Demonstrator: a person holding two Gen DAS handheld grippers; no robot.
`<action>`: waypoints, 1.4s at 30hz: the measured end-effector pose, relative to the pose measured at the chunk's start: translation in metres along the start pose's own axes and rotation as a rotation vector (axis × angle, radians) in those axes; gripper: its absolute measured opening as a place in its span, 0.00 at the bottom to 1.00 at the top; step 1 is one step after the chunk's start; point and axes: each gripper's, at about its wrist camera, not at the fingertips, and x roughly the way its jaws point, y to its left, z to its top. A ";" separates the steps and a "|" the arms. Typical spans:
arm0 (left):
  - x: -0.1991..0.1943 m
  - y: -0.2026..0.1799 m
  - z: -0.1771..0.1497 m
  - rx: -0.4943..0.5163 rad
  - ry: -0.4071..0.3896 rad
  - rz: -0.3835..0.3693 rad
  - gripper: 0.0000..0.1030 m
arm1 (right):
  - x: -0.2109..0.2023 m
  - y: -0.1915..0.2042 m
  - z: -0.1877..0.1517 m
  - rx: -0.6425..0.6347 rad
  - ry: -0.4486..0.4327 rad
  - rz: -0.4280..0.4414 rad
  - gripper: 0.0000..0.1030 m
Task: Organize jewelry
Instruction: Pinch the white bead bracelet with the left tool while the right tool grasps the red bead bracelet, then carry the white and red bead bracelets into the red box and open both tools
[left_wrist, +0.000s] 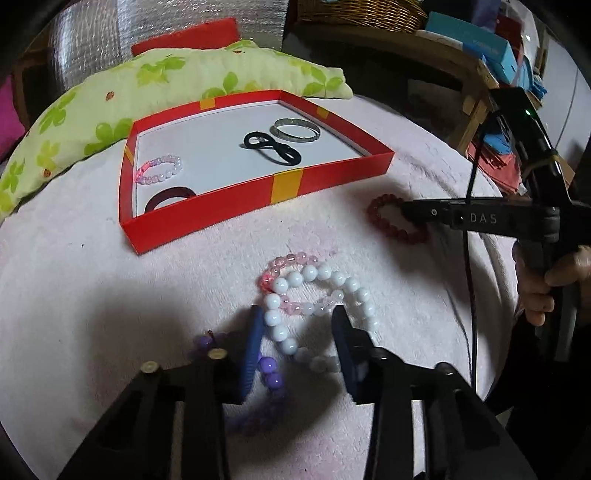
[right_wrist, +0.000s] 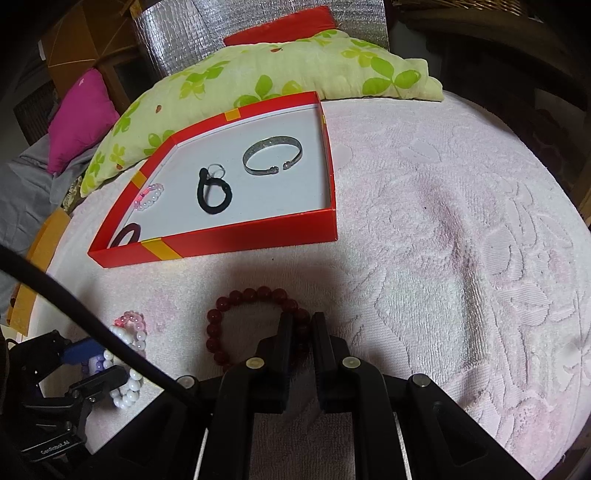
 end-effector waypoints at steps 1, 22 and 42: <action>0.000 -0.001 0.000 0.007 0.001 0.004 0.24 | 0.000 0.000 0.000 0.000 0.000 -0.001 0.11; -0.004 -0.006 -0.005 0.038 -0.004 -0.003 0.09 | -0.003 0.000 0.001 -0.009 -0.013 0.029 0.11; -0.075 0.018 0.011 -0.064 -0.199 -0.068 0.09 | -0.041 0.038 0.016 -0.014 -0.101 0.313 0.10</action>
